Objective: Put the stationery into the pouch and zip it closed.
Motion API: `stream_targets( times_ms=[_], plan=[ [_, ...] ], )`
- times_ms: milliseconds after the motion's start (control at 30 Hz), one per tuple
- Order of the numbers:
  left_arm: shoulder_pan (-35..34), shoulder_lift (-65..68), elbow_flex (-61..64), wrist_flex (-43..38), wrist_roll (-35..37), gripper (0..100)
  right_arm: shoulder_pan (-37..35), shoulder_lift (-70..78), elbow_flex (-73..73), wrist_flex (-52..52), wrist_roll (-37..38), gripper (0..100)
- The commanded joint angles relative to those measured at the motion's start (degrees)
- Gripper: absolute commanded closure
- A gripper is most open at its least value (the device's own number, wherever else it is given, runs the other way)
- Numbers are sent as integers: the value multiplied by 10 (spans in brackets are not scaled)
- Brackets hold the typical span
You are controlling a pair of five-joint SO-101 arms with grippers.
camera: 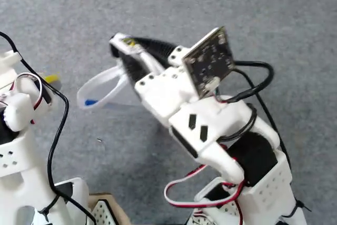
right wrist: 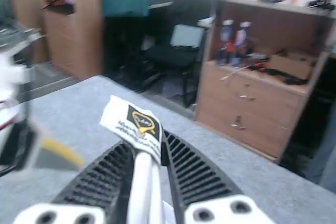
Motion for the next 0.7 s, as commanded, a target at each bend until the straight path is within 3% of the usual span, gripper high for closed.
stream_targets(
  times_ms=[0, 500, 667],
  plan=[
    [-4, -8, -6, -11, 6, 764, 43, -15, -55, -33, 2, 987],
    [-2, -8, -2, -8, 6, 764, 135, -15, -65, -43, 6, 987],
    [72, -8, -2, 39, 2, 767, 136, -10, -33, -55, 6, 987]
  ],
)
